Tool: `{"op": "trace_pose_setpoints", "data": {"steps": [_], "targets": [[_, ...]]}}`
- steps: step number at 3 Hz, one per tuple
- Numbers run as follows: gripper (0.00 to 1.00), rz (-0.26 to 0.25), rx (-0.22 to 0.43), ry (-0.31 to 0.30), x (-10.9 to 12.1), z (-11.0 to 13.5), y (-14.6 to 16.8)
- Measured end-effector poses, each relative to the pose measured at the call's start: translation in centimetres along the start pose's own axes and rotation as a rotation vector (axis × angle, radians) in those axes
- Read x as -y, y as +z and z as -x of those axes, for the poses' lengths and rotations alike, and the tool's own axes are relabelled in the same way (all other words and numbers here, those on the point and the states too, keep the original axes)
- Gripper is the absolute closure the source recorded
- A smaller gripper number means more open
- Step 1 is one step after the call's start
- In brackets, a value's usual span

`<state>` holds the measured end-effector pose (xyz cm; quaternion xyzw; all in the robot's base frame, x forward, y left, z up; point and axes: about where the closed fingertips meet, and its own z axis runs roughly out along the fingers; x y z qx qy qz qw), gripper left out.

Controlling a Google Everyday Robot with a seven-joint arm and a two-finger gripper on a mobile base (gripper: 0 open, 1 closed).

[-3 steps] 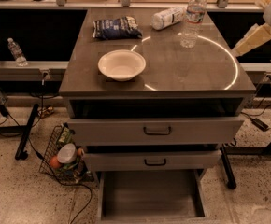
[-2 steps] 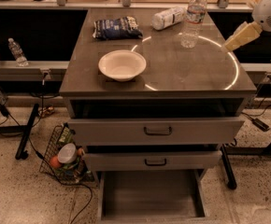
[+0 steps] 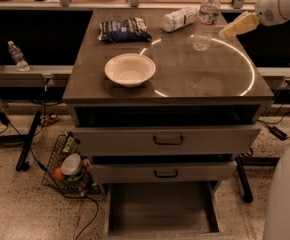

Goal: Place water bottle into bottom drawer

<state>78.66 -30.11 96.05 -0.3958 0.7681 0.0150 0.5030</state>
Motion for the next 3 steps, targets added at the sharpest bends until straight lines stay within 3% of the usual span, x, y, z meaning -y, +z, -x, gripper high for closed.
{"op": "trace_pose_setpoints", "data": {"steps": [1, 3], "targets": [[0.00, 0.017, 0.085, 0.097, 0.1, 1.4, 2.5], [0.00, 0.133, 0.214, 0.219, -2.4, 4.5, 6.9]]}}
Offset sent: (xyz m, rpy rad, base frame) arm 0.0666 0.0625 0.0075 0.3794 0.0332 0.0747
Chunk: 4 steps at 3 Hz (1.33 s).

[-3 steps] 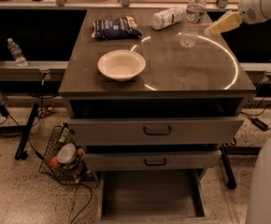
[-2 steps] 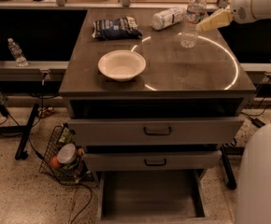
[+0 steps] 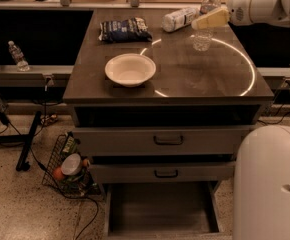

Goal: Place water bottle into bottom drawer

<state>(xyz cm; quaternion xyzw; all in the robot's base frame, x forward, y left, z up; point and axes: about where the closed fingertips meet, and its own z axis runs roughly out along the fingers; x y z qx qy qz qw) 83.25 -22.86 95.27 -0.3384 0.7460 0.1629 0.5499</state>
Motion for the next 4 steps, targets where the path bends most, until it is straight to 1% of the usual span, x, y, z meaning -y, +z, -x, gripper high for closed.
{"op": "trace_pose_setpoints", "data": {"steps": [1, 2, 3, 4], "targets": [[0.16, -0.008, 0.046, 0.042, 0.7, 0.1, 1.3], [0.39, -0.039, 0.092, 0.075, 2.2, 0.0, 1.7], [0.62, -0.075, 0.124, 0.082, 3.4, 0.3, 0.8], [0.87, -0.089, 0.149, 0.072, 3.7, 1.8, -1.5]]}}
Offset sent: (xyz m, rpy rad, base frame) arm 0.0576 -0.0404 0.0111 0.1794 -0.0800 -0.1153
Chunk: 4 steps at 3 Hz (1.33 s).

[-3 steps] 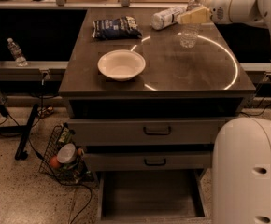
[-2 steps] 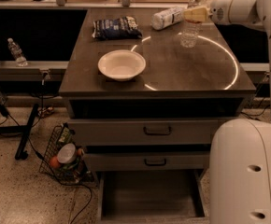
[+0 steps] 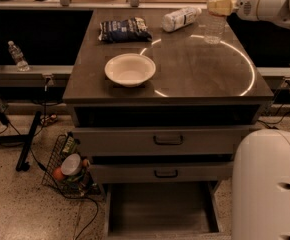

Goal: Place water bottle into bottom drawer

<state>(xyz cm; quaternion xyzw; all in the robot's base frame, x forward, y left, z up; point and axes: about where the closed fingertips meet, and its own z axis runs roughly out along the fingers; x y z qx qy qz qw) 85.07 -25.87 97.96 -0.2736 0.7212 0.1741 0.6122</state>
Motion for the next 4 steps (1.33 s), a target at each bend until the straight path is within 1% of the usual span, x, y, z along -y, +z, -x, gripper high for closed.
{"op": "trace_pose_setpoints", "data": {"steps": [1, 2, 3, 4], "targets": [[1.00, 0.004, 0.020, -0.014, -0.3, 2.3, -3.3], [1.00, 0.013, 0.027, -0.008, -2.9, 4.2, -9.5], [1.00, 0.016, 0.025, -0.010, -3.0, 4.2, -9.6], [1.00, 0.052, -0.007, -0.047, -4.4, 3.2, -12.2]]}}
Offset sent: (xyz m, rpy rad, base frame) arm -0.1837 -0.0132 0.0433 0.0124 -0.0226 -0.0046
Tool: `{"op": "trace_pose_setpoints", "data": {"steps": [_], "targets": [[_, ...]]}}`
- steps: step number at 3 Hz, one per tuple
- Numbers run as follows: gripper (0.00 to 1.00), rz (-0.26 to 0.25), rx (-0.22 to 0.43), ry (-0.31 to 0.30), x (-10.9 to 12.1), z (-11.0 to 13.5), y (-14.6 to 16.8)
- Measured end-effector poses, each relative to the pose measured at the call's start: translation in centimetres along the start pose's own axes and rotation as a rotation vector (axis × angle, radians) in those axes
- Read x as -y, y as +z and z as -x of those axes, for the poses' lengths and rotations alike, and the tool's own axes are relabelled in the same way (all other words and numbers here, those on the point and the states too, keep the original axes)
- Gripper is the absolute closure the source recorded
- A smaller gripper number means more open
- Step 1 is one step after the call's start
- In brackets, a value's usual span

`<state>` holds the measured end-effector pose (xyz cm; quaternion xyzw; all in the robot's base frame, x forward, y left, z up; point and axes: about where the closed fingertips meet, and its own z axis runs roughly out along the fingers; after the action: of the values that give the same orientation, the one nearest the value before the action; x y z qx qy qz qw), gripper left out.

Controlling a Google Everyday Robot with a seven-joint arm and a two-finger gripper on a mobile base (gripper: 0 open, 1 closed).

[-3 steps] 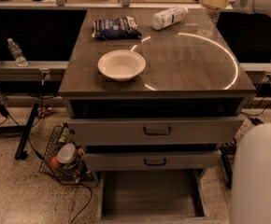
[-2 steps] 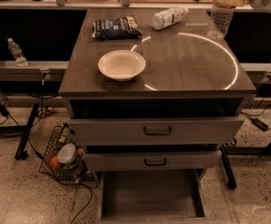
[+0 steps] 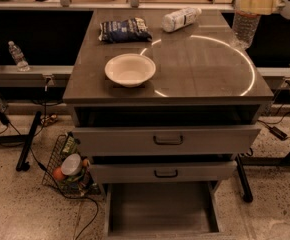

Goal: Place water bottle into bottom drawer

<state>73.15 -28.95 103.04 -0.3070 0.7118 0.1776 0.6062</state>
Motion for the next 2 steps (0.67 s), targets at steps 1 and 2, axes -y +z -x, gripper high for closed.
{"op": "trace_pose_setpoints", "data": {"steps": [1, 2], "targets": [[1.00, 0.027, -0.001, -0.048, -2.8, 0.4, -4.5], [1.00, 0.018, -0.005, -0.078, -6.6, -0.4, -10.4]]}}
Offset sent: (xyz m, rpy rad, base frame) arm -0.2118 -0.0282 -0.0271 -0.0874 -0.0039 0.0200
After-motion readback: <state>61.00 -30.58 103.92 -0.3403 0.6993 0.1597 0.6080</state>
